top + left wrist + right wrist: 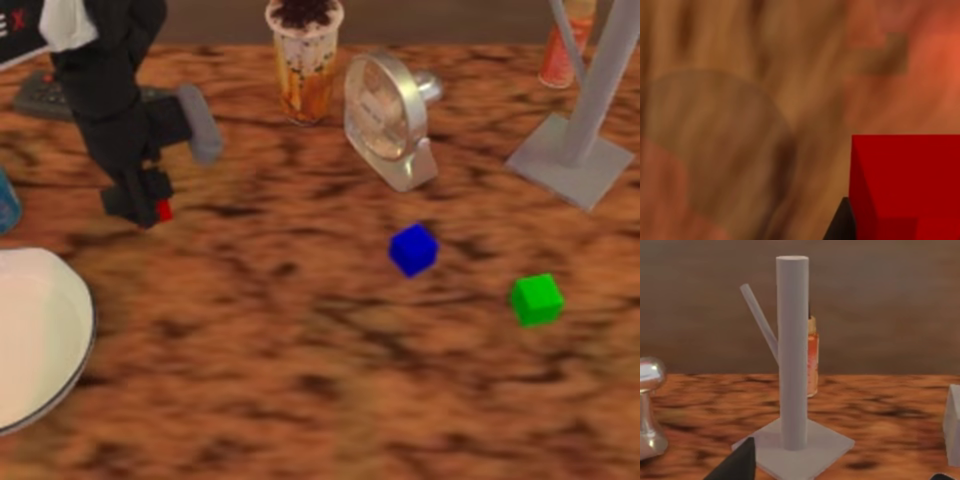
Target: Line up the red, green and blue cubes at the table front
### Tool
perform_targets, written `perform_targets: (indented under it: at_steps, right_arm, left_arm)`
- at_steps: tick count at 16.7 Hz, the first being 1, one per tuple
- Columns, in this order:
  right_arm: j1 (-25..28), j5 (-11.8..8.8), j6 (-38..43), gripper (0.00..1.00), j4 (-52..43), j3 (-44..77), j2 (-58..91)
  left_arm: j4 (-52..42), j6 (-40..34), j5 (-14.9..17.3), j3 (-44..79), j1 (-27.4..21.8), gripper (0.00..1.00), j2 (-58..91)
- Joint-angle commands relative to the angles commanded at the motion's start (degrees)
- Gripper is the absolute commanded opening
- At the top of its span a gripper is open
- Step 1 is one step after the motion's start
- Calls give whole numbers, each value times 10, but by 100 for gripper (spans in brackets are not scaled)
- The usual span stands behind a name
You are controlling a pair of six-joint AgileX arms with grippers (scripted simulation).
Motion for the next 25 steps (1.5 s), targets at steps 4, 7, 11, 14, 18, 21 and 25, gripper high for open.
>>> perform_targets:
  at_steps: [4, 7, 11, 14, 18, 21, 25]
  right_arm:
    - [0, 0, 0, 100, 0, 0, 0]
    - [0, 0, 0, 100, 0, 0, 0]
    - [0, 0, 0, 100, 0, 0, 0]
    - [0, 0, 0, 100, 0, 0, 0]
    - [0, 0, 0, 100, 0, 0, 0]
    - [0, 0, 0, 100, 0, 0, 0]
    - [0, 0, 0, 100, 0, 0, 0]
  left_arm:
    - [17, -21, -1, -88, -76, 0, -79]
    - [32, -43, -3, -203, -161, 0, -160]
    - [50, -66, -5, -312, -260, 0, -254]
    - [55, -71, -6, -331, -279, 0, -273]
    - [55, -70, -6, -331, -277, 0, -270]
    - [95, -72, -6, -353, -279, 0, -255]
    - [185, -75, -5, -402, -282, 0, -216]
